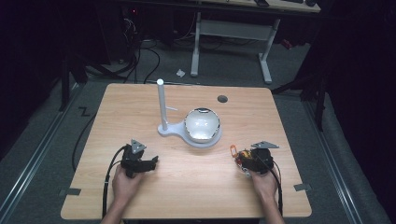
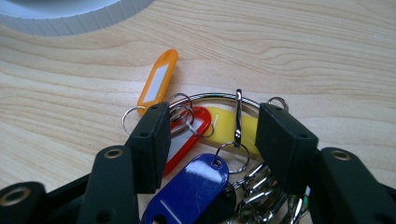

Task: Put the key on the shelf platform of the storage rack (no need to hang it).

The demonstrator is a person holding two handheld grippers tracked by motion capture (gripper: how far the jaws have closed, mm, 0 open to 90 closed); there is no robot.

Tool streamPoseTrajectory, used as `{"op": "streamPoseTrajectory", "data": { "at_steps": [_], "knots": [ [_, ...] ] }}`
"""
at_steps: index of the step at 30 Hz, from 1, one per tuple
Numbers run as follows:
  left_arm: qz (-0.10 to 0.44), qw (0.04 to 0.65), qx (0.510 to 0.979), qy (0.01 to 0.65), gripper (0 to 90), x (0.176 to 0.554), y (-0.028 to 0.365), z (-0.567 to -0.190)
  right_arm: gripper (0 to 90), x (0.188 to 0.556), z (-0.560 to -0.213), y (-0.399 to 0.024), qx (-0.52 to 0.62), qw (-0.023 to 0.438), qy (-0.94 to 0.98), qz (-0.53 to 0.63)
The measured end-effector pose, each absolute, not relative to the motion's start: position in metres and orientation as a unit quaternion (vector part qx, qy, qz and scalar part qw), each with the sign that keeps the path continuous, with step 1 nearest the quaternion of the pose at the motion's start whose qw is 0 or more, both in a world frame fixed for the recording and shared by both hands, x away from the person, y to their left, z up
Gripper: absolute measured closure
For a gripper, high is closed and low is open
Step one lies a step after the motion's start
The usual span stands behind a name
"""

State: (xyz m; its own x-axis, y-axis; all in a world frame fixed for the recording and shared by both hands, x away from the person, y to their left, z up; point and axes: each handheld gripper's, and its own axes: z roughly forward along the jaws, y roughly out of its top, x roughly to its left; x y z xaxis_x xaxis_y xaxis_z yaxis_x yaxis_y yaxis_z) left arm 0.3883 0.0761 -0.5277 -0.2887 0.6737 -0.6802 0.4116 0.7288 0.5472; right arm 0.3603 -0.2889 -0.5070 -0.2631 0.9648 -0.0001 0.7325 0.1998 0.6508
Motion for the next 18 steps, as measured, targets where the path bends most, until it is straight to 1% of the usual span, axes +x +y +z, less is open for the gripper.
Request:
{"op": "streamPoseTrajectory", "data": {
  "at_steps": [3, 4, 5, 6, 7, 8, 9, 10, 12, 18],
  "knots": [
    [0.134, 0.488, 0.343, 0.791, 21.3, 0.388, 0.076, -0.528, 50.9, 0.362, -0.509, -0.286, 0.562, 0.223, 0.749, 0.27],
    [0.135, 0.488, 0.343, 0.791, 21.3, 0.388, 0.076, -0.528, 50.9, 0.362, -0.509, -0.286, 0.562, 0.223, 0.749, 0.27],
    [0.134, 0.488, 0.343, 0.791, 21.3, 0.388, 0.076, -0.528, 53.5, 0.362, -0.509, -0.286, 0.561, 0.225, 0.75, 0.27],
    [0.135, 0.488, 0.343, 0.791, 21.3, 0.388, 0.076, -0.528, 60.8, 0.363, -0.509, -0.285, 0.553, 0.222, 0.756, 0.272],
    [0.135, 0.488, 0.343, 0.791, 21.3, 0.388, 0.076, -0.528, 60.8, 0.363, -0.509, -0.285, 0.553, 0.222, 0.756, 0.272],
    [0.134, 0.488, 0.343, 0.791, 21.3, 0.388, 0.076, -0.528, 68.0, 0.363, -0.508, -0.284, 0.545, 0.219, 0.762, 0.272],
    [0.134, 0.488, 0.343, 0.791, 21.3, 0.388, 0.076, -0.528, 68.0, 0.363, -0.508, -0.284, 0.545, 0.219, 0.762, 0.272],
    [0.134, 0.488, 0.343, 0.791, 21.3, 0.388, 0.076, -0.528, 72.0, 0.363, -0.508, -0.284, 0.543, 0.216, 0.763, 0.275],
    [0.135, 0.488, 0.343, 0.791, 21.3, 0.388, 0.076, -0.528, 77.0, 0.363, -0.509, -0.287, 0.55, 0.206, 0.757, 0.287],
    [0.134, 0.488, 0.343, 0.791, 21.3, 0.388, 0.076, -0.528, 82.2, 0.364, -0.509, -0.294, 0.551, 0.188, 0.752, 0.308]
  ]
}}
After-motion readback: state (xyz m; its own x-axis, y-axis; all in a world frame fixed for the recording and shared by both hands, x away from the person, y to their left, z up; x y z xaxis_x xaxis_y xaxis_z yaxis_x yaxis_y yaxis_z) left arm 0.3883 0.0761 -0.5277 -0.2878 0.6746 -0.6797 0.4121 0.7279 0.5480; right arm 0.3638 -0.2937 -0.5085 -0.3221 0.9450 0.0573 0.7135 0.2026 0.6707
